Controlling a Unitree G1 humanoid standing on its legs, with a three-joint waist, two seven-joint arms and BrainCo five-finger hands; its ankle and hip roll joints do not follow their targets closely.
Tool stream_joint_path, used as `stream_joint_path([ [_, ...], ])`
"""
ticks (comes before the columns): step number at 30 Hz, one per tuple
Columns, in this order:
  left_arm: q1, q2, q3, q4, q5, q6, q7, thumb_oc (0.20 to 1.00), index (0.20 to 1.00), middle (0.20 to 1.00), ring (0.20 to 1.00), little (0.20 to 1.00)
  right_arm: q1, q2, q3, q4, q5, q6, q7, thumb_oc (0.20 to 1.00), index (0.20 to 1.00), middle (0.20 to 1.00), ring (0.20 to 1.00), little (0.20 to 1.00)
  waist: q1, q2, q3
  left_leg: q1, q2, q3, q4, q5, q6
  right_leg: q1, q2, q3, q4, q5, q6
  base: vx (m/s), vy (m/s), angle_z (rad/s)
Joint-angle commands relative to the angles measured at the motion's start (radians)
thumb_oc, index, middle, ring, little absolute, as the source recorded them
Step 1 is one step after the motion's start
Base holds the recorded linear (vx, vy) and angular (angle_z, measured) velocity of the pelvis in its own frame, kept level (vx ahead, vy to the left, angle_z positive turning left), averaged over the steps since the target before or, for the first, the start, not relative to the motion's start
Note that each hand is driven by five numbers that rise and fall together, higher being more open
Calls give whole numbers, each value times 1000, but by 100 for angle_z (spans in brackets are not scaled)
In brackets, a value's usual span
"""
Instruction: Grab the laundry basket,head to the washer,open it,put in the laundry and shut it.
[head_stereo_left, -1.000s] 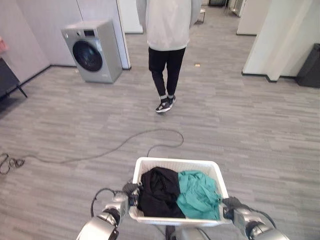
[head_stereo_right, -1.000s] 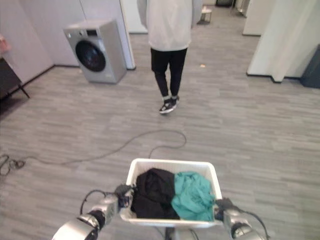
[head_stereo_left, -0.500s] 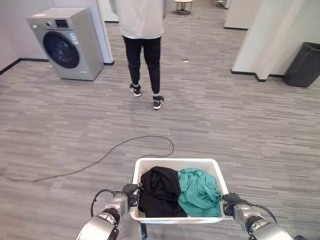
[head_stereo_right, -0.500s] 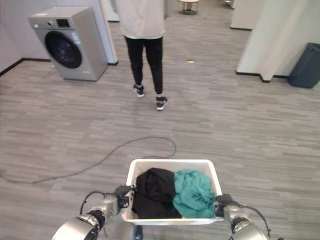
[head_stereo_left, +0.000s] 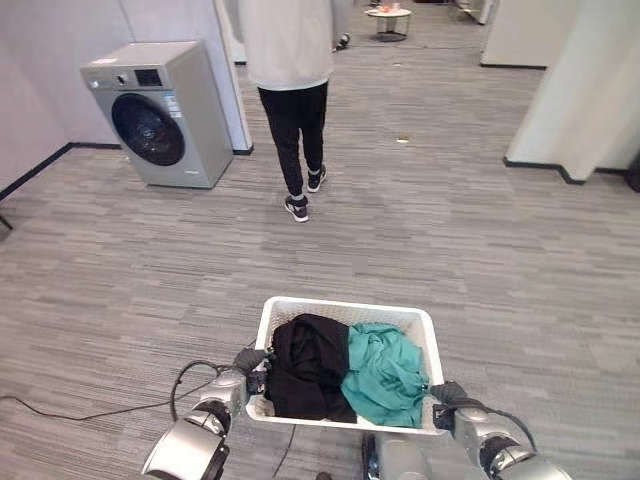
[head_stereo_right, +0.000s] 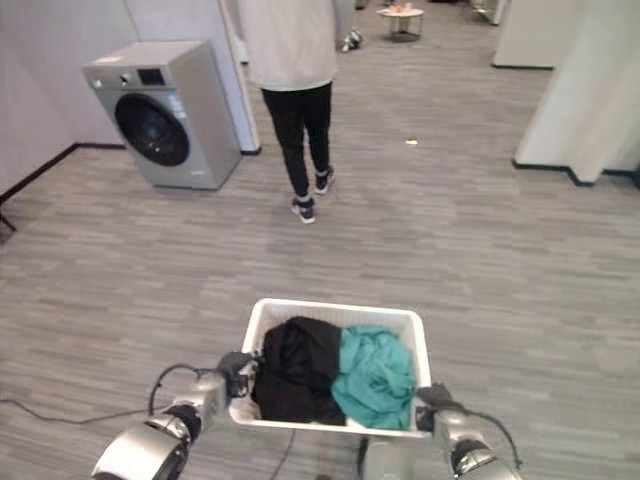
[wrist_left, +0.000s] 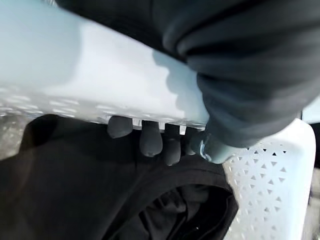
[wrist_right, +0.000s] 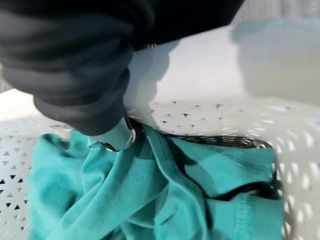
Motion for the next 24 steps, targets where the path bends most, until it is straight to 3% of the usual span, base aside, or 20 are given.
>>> stream_joint_path([
  [1,29,-32,24,23,5,-8,-26,200,200,200,200,200,-39,33,-82,12,108,-12,94,200,200,200,200,200,-52,-2,-2,-21,34,108,70,8,-139,71,-13,-90,-86,229,3,483,-37,39],
  [2,37,-35,36,35,11,-1,-29,200,200,200,200,200,-31,34,-85,15,98,-6,98,200,200,200,200,200,-59,-5,-15,30,36,102,68,-2,-150,65,-20,-139,-64,246,7,468,-59,36],
  [4,47,-41,34,39,13,-3,-35,200,200,200,200,200,-17,23,-78,10,95,-6,105,200,200,200,200,200,-71,-11,-41,51,36,73,101,-3,-164,93,4,-89,-26,247,-19,612,-110,40],
  [5,56,-44,35,41,11,-5,-39,200,200,200,200,200,-10,15,-70,8,90,-5,110,200,200,200,200,200,-79,-3,-51,50,52,68,186,21,-193,122,29,-70,-19,234,-37,545,-144,44],
  [6,61,-48,29,39,7,-2,-39,200,200,200,200,200,-4,11,-72,6,91,-4,108,200,200,200,200,200,-76,-8,-54,12,56,74,282,66,-223,144,31,-77,-19,222,-50,501,-166,48],
  [8,65,-48,23,44,5,4,-39,200,200,200,200,200,-2,1,-68,9,90,-5,103,200,200,200,200,200,-78,-17,-53,-77,88,80,514,209,-302,194,46,-84,-7,189,-91,497,-234,42],
  [9,58,-45,28,44,-8,6,-32,200,200,200,200,200,-5,-2,-62,11,95,-4,101,200,200,200,200,200,-60,-48,-35,-178,130,142,679,227,-288,246,39,-90,-2,149,-124,539,-279,14],
  [11,47,-50,23,47,-19,13,-29,200,200,200,200,200,-10,-7,-59,22,102,-2,89,200,200,200,200,200,-41,-62,-25,-255,165,219,659,194,-261,294,31,-92,-21,130,-127,386,-165,-1],
  [13,34,-55,18,43,-26,11,-26,200,200,200,200,200,-15,-7,-63,19,118,-5,84,200,200,200,200,200,-23,-65,-22,-337,155,266,568,140,-231,333,30,-93,-40,120,-115,281,-30,-20],
  [14,34,-55,18,43,-26,11,-26,200,200,200,200,200,-15,-7,-63,19,118,-5,84,200,200,200,200,200,-23,-67,-24,-338,152,267,563,144,-230,330,27,-93,-40,121,-114,409,78,-3],
  [15,33,-54,20,35,-22,2,-21,200,200,200,200,200,-12,-9,-67,3,128,-14,85,200,200,200,200,200,-11,-50,-24,-379,145,285,345,129,-199,369,38,-75,-61,105,-93,266,75,-1],
  [16,33,-54,20,35,-22,2,-21,200,200,200,200,200,-12,-9,-67,3,129,-13,85,200,200,200,200,200,-11,-52,-26,-377,142,286,337,134,-198,367,36,-74,-62,106,-93,379,112,12],
  [17,34,-53,20,30,-25,0,-20,200,200,200,200,200,-12,-7,-64,-6,127,-16,87,200,200,200,200,200,-2,-43,-27,-379,137,271,257,149,-190,385,45,-59,-69,99,-90,293,92,-14],
  [18,35,-50,23,27,-25,-6,-18,200,200,200,200,200,-14,-5,-58,-10,120,-21,85,200,200,200,200,200,13,-24,-25,-387,133,239,113,222,-199,412,70,-33,-81,84,-89,416,118,-22],
  [20,38,-44,24,22,-45,-14,-19,200,200,200,200,200,-24,-3,-56,3,111,-22,86,200,200,200,200,200,45,-7,-25,-411,147,172,-41,295,-211,477,82,11,-99,52,-89,600,166,-51],
  [24,53,-39,20,26,-46,-10,-26,200,200,200,200,200,-27,9,-52,25,95,-12,96,200,200,200,200,200,58,-2,-39,-388,150,158,-12,308,-198,516,78,56,-66,-1,-86,427,166,-76],
])
